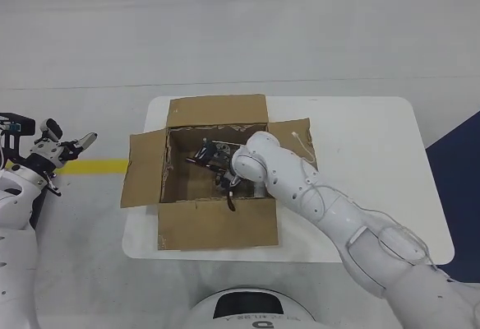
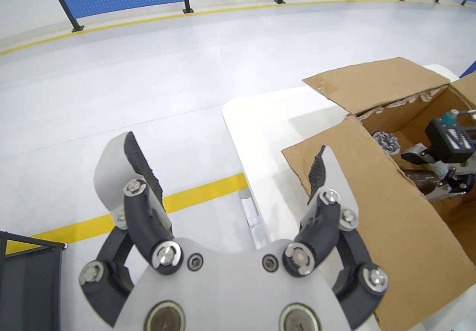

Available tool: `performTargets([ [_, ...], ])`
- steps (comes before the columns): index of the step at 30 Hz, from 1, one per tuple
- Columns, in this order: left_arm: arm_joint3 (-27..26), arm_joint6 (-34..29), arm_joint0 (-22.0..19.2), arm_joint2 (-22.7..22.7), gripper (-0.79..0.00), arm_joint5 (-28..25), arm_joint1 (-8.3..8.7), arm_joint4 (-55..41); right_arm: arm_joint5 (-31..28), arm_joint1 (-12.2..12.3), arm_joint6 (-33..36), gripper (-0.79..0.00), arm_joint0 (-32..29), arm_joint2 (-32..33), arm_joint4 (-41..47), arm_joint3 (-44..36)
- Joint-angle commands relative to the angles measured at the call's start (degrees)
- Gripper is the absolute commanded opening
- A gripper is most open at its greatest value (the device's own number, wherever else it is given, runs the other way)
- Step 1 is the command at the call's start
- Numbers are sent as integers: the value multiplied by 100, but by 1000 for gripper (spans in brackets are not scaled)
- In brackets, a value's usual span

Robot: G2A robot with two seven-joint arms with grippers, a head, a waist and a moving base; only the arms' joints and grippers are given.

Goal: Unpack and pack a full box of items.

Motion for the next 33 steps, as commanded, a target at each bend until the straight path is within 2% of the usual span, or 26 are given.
performTargets([
  [1, 0, 0, 0, 0, 0, 0, 0, 0, 12, -89, 0, -323, 75, -96, 12, 141],
  [6, 0, 0, 0, 0, 0, 0, 0, 0, 19, -294, -35, -388, 228, -296, 12, 426],
  [16, 0, 0, 0, 0, 0, 0, 0, 0, 37, -651, -22, -443, 445, -540, 37, 1076],
  [17, 0, 0, 0, 0, 0, 0, 0, 0, 17, -677, -36, -493, 463, -543, 55, 1118],
  [18, 0, 0, 0, 0, 0, 0, 0, 0, -2, -700, -66, -662, 488, -539, 66, 1137],
  [19, 0, 0, 0, 0, 0, 0, 0, 0, -16, -716, -101, -767, 506, -533, 68, 1144],
  [21, 0, 0, 0, 0, 0, 0, 0, 0, -29, -732, -178, -785, 534, -499, 69, 1112],
  [27, 0, 0, 0, 0, 0, 0, 0, 0, 24, -598, -450, -785, 483, -237, -112, 575],
  [33, 0, 0, 0, 0, 0, 0, 0, 0, 205, -167, -708, -785, -21, 397, -590, -563],
])
